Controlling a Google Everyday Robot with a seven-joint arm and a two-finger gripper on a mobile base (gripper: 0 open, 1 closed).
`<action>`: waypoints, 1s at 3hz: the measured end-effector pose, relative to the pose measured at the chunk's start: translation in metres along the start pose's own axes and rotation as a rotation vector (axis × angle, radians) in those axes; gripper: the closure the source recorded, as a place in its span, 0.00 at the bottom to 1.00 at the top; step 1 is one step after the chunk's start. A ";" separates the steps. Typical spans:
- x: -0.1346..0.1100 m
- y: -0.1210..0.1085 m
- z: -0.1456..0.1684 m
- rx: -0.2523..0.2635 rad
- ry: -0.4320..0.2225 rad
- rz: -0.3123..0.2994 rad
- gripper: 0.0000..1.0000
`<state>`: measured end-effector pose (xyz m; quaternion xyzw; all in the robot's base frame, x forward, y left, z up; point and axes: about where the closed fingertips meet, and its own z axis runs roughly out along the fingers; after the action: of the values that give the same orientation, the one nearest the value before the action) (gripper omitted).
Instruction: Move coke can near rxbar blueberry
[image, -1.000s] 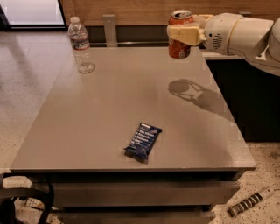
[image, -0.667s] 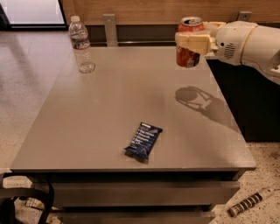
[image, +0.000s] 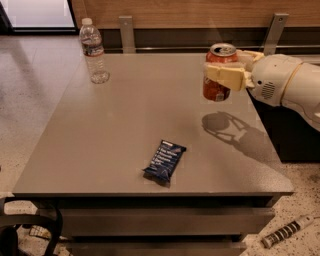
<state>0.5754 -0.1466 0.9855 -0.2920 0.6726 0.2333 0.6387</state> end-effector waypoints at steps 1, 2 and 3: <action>0.017 0.034 0.004 -0.050 -0.004 -0.007 1.00; 0.043 0.065 0.008 -0.091 0.017 -0.015 1.00; 0.066 0.085 0.001 -0.092 0.033 -0.023 1.00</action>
Offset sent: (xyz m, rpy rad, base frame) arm -0.0657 0.0738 -0.0890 -0.0451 0.0361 0.1388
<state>0.5163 -0.0909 0.9150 -0.3327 0.6682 0.2516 0.6161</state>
